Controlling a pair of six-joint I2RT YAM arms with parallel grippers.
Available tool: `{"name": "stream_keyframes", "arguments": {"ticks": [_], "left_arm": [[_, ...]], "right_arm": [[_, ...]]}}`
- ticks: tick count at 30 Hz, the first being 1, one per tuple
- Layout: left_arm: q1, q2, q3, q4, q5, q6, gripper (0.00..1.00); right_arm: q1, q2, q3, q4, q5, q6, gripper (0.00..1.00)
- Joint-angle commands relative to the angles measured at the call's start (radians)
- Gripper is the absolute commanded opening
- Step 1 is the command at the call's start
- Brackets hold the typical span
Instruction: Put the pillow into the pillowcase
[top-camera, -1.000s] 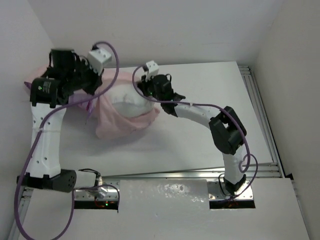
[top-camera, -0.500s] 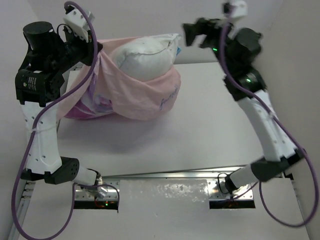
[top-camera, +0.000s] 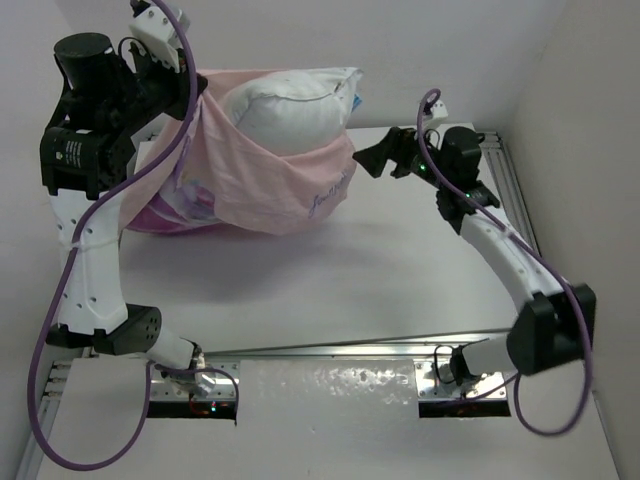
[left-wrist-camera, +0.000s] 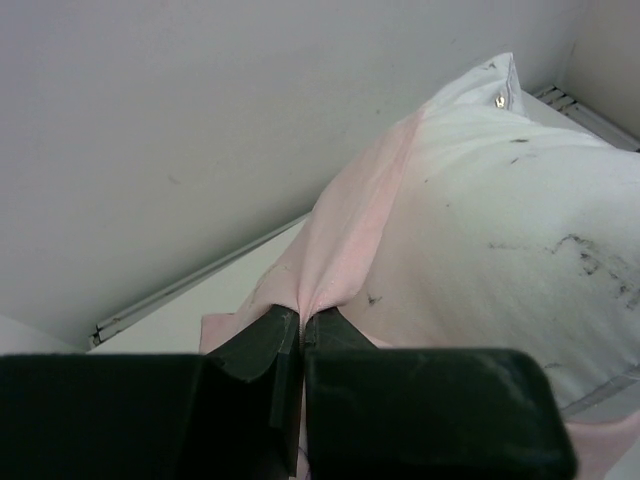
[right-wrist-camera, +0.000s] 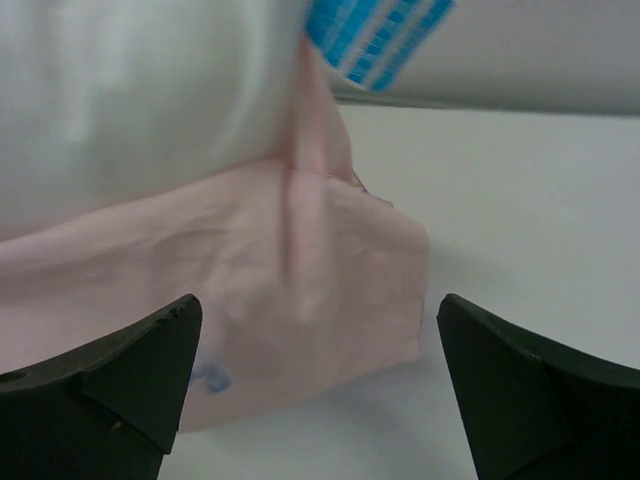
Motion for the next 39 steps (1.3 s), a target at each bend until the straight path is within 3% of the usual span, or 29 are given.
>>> {"name": "stream_keyframes", "arguments": {"ticks": [1,6,10,14,17,18,20,21,22,26,27,30,32,33,36,37,39], "left_arm": [[-0.002,-0.041,0.052,0.183,-0.012,-0.011,0.0],[-0.002,-0.055,0.025,0.177,-0.027,-0.004,0.0],[-0.002,-0.052,0.026,0.18,-0.027,-0.005,0.0],[-0.002,-0.044,0.026,0.181,-0.03,-0.005,0.0],[-0.002,-0.047,0.028,0.183,-0.038,-0.004,0.0],[-0.002,-0.049,0.028,0.183,-0.043,-0.001,0.0],[-0.002,-0.054,0.028,0.178,-0.049,0.004,0.0],[-0.002,-0.055,0.028,0.178,-0.056,0.01,0.0],[-0.002,-0.055,0.028,0.177,-0.059,0.012,0.0],[-0.002,-0.061,0.026,0.177,-0.098,0.022,0.0],[-0.002,-0.061,0.023,0.18,-0.108,0.028,0.0],[-0.002,-0.048,0.04,0.226,-0.127,0.048,0.0],[-0.002,-0.005,0.1,0.311,-0.133,0.051,0.0],[-0.002,0.018,0.211,0.391,-0.135,0.044,0.0],[-0.002,0.116,0.471,0.544,-0.133,0.012,0.0],[-0.002,0.141,0.523,0.56,-0.127,0.01,0.0],[-0.002,0.141,0.572,0.502,-0.101,0.022,0.0]], "right_arm": [[-0.045,0.118,-0.053,0.511,-0.241,0.352,0.99],[-0.042,0.254,-0.067,0.778,-0.287,0.536,0.99],[-0.002,0.365,-0.053,1.026,-0.455,0.675,0.99],[0.082,0.422,-0.047,1.031,-0.497,0.673,0.96],[0.094,0.439,-0.052,1.001,-0.509,0.667,0.75],[0.091,0.436,-0.055,0.978,-0.508,0.659,0.59],[0.087,0.423,-0.061,0.92,-0.502,0.62,0.38],[0.087,0.399,-0.059,0.815,-0.494,0.553,0.06],[0.079,0.381,-0.058,0.744,-0.482,0.508,0.0],[0.07,0.255,-0.012,0.362,-0.364,0.177,0.0],[0.067,0.209,0.02,0.201,-0.303,0.128,0.0],[0.044,0.178,0.28,0.0,-0.229,0.003,0.0],[0.035,0.212,0.642,-0.105,-0.169,-0.075,0.0],[0.03,0.271,0.927,-0.201,-0.093,-0.092,0.0],[0.016,0.337,1.227,-0.189,-0.002,-0.089,0.0],[0.016,0.304,1.241,-0.164,0.035,-0.088,0.0],[0.016,0.205,1.088,-0.05,0.051,-0.092,0.0]]}}
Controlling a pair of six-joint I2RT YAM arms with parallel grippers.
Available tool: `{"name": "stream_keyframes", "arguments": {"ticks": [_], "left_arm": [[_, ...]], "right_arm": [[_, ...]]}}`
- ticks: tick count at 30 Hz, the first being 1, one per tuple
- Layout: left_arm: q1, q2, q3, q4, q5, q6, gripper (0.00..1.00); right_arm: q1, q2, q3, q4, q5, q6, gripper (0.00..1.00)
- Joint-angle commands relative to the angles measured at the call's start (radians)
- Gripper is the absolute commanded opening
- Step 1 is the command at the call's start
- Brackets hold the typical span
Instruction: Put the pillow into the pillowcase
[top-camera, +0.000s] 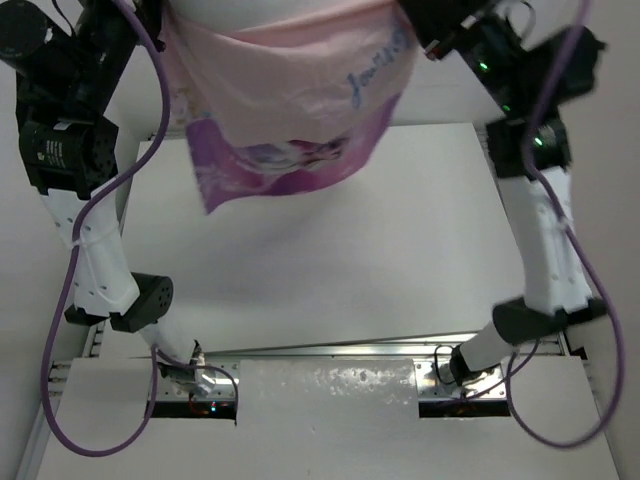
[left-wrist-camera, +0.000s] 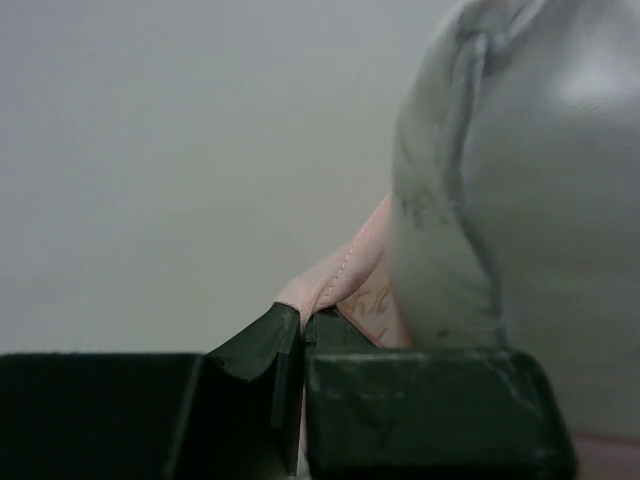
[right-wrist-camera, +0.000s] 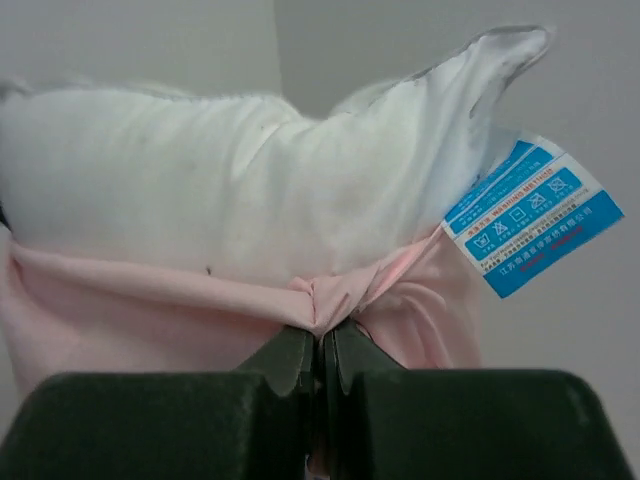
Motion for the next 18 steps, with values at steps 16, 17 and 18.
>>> {"name": "stream_keyframes", "arguments": {"ticks": [16,17,18], "left_arm": [[-0.001,-0.2,-0.654,0.077,-0.06,0.127,0.0],[-0.001,-0.163,-0.556,0.07,-0.13,0.142,0.0],[0.005,-0.102,-0.409,0.015,-0.139,0.141,0.0]], "right_arm": [[-0.02,-0.238,-0.466,0.016,0.284,-0.157,0.0],[-0.024,-0.17,-0.356,-0.2,0.284,-0.177,0.0],[-0.028,-0.036,-0.028,-0.289,0.29,-0.192,0.0]]}}
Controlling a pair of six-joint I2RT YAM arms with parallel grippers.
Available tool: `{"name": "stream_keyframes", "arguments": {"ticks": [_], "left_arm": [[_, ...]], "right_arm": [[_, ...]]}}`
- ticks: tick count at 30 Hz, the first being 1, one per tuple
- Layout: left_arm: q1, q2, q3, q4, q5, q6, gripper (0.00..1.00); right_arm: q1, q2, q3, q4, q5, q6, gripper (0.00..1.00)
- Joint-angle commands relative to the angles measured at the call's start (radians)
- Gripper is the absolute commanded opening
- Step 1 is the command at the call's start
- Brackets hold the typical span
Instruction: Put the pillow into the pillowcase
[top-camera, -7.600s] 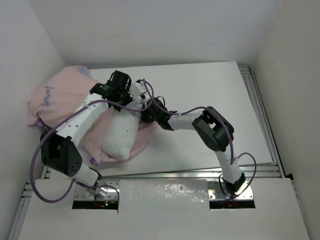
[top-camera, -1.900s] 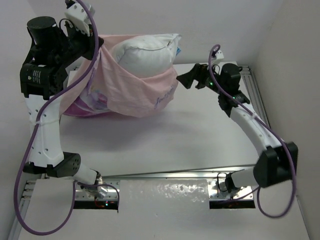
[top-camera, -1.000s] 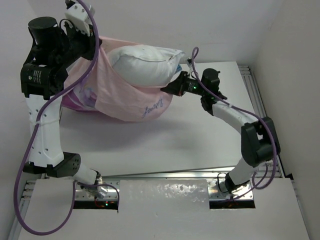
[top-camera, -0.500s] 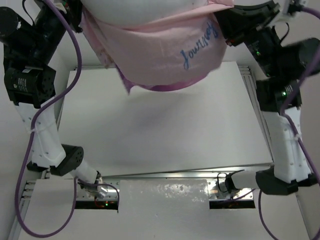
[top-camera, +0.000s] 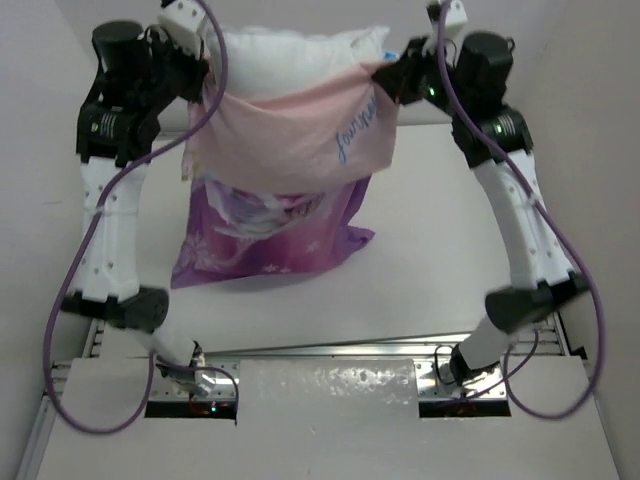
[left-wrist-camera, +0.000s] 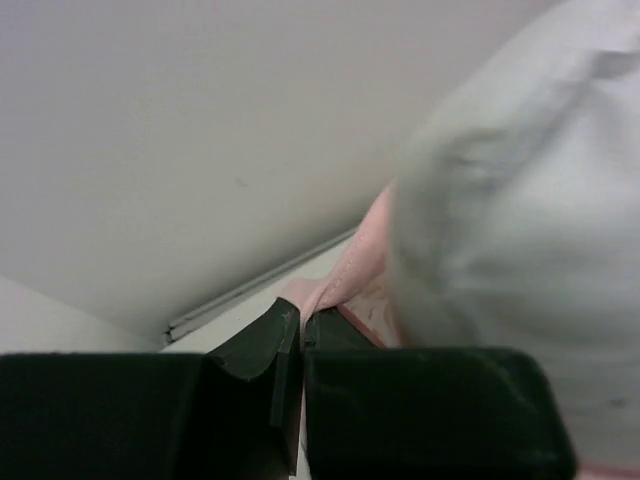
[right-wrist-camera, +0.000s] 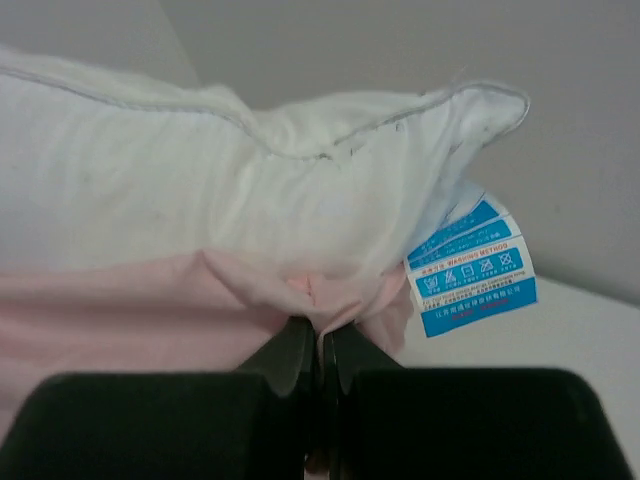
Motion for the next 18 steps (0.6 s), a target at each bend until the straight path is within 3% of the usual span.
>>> {"name": "stream_keyframes", "arguments": {"ticks": [1,2,3,4,5,6,7,10,13,14,15,18], "left_arm": [[0.026,0.204,0.346,0.009,-0.115,0.054,0.0],[0.025,0.248,0.591,0.006,-0.062,0.073,0.0],[0.019,0.25,0.566,0.097,-0.046,0.083,0.0],[-0.013,0.127,0.437,0.184,-0.058,0.093,0.0],[-0.036,0.048,0.101,0.361,-0.108,0.137,0.0],[-0.079,0.026,0.055,0.345,-0.132,0.17,0.0],[-0.086,0.07,0.14,0.228,-0.133,0.166,0.0],[-0.098,0.21,0.246,0.2,-0.088,0.075,0.0],[-0.147,0.259,0.23,0.337,-0.034,0.023,0.0],[-0.159,0.276,0.245,0.367,-0.012,0.009,0.0],[-0.174,0.319,0.263,0.374,0.014,-0.03,0.0],[-0.185,0.369,0.273,0.398,0.132,-0.08,0.0]], "right_arm": [[-0.022,0.184,0.517,-0.114,0.107,-0.086,0.0],[-0.022,0.212,0.64,-0.073,0.109,-0.085,0.0],[-0.022,0.213,0.668,-0.005,0.115,-0.083,0.0],[-0.022,0.122,0.593,0.086,0.138,-0.086,0.0],[-0.02,0.049,0.349,0.288,0.156,-0.097,0.0],[-0.022,-0.019,0.252,0.366,0.211,-0.111,0.0],[-0.022,-0.096,0.2,0.401,0.234,-0.147,0.0],[-0.02,-0.132,0.124,0.282,0.207,-0.248,0.0],[0.009,-0.215,-0.027,0.191,0.123,-0.292,0.0],[0.094,-0.251,-0.171,0.191,0.123,-0.325,0.0],[0.159,-0.286,-0.245,0.189,0.18,-0.465,0.0],[0.415,-0.359,-0.474,0.168,0.308,-0.61,0.0]]}}
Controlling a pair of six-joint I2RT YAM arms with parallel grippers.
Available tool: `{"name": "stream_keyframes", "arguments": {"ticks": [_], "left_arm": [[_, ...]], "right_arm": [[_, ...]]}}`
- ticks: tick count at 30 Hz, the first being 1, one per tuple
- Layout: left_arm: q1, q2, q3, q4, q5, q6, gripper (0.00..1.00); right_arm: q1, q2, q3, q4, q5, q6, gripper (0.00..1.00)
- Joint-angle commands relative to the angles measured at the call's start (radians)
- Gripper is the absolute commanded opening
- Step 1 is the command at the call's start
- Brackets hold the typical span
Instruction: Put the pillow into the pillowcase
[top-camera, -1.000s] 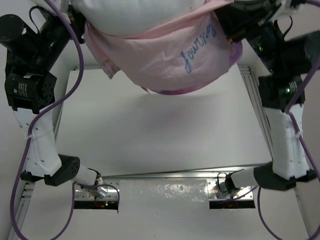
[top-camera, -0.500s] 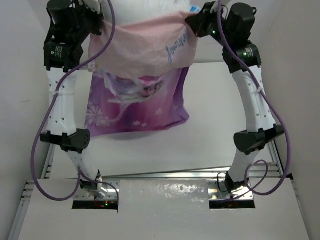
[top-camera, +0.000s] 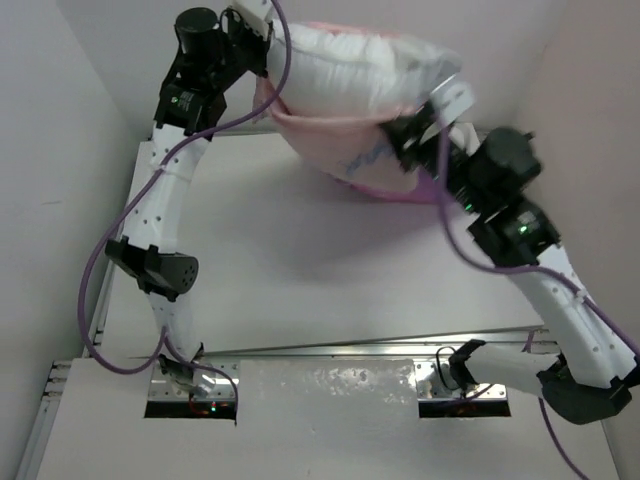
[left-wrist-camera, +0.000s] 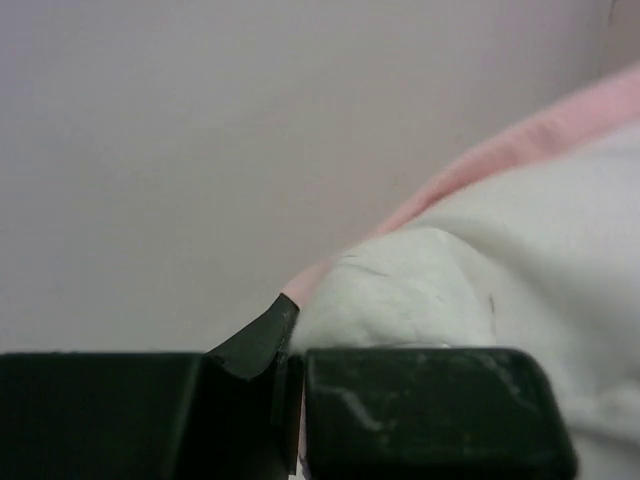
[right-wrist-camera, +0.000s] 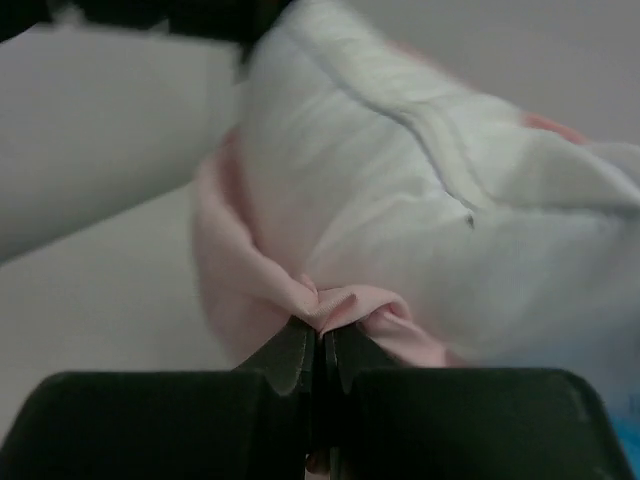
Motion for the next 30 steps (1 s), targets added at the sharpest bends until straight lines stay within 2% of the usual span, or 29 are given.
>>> {"name": "stream_keyframes", "arguments": {"ticks": [1,2,5,7,8,11,12,13,14,16,17,18,19,20,22,25,27,28,29,30], "left_arm": [[-0.014,0.032,0.022,0.161,0.11,-0.073,0.0],[-0.014,0.039,0.007,0.141,0.112,-0.065,0.0],[0.012,0.032,-0.161,0.072,0.119,-0.005,0.0],[0.046,0.021,-0.235,0.003,0.171,-0.005,0.0],[0.081,0.01,-0.273,-0.02,0.197,-0.005,0.0],[0.127,-0.039,-0.483,-0.085,0.237,0.036,0.0],[0.132,-0.054,-0.534,-0.094,0.224,0.051,0.0],[0.132,-0.071,-0.58,-0.105,0.204,0.067,0.0],[0.132,-0.103,-0.629,-0.109,0.199,0.084,0.0],[0.127,-0.146,-0.757,-0.122,0.205,0.127,0.0],[0.123,-0.163,-0.793,-0.119,0.213,0.13,0.0],[0.113,-0.191,-0.847,-0.097,0.21,0.109,0.0],[0.113,-0.191,-0.861,-0.093,0.207,0.095,0.0],[0.106,-0.209,-0.869,-0.091,0.211,0.084,0.0],[0.093,-0.211,-0.854,-0.106,0.19,0.023,0.0],[0.089,-0.176,-0.805,-0.161,0.172,0.001,0.0],[0.086,-0.154,-0.788,-0.184,0.15,-0.001,0.0],[0.086,-0.139,-0.791,-0.18,0.143,-0.002,0.0],[0.086,-0.134,-0.804,-0.175,0.129,-0.002,0.0],[0.086,-0.13,-0.812,-0.16,0.126,-0.004,0.0]], "right_arm": [[0.236,-0.002,-0.195,0.003,0.113,-0.223,0.0],[0.312,0.042,-0.268,-0.01,0.156,-0.223,0.0],[0.414,0.194,-0.376,-0.032,0.162,-0.197,0.0],[0.457,0.28,-0.392,-0.029,0.135,-0.156,0.0],[0.467,0.352,-0.387,-0.029,0.068,-0.11,0.0],[0.479,0.417,-0.396,0.012,-0.028,-0.05,0.13],[0.477,0.415,-0.404,0.037,-0.042,-0.046,0.2],[0.479,0.412,-0.406,0.032,-0.068,-0.057,0.35],[0.479,0.406,-0.4,0.016,-0.106,-0.101,0.43],[0.48,0.377,-0.322,-0.12,-0.224,-0.163,0.6],[0.482,0.363,-0.286,-0.182,-0.255,-0.184,0.63],[0.482,0.327,-0.215,-0.275,-0.316,-0.2,0.73],[0.482,0.304,-0.179,-0.314,-0.354,-0.2,0.73],[0.482,0.28,-0.15,-0.342,-0.39,-0.2,0.86],[0.482,0.218,-0.078,-0.359,-0.468,-0.157,0.96],[0.482,0.178,-0.026,-0.285,-0.464,-0.103,0.95],[0.482,0.187,-0.015,-0.217,-0.386,-0.066,0.75],[0.482,0.226,-0.005,-0.202,-0.261,-0.065,0.67],[0.48,0.258,0.004,-0.202,-0.185,-0.106,0.65],[0.48,0.297,0.019,-0.224,-0.103,-0.143,0.72]]}}
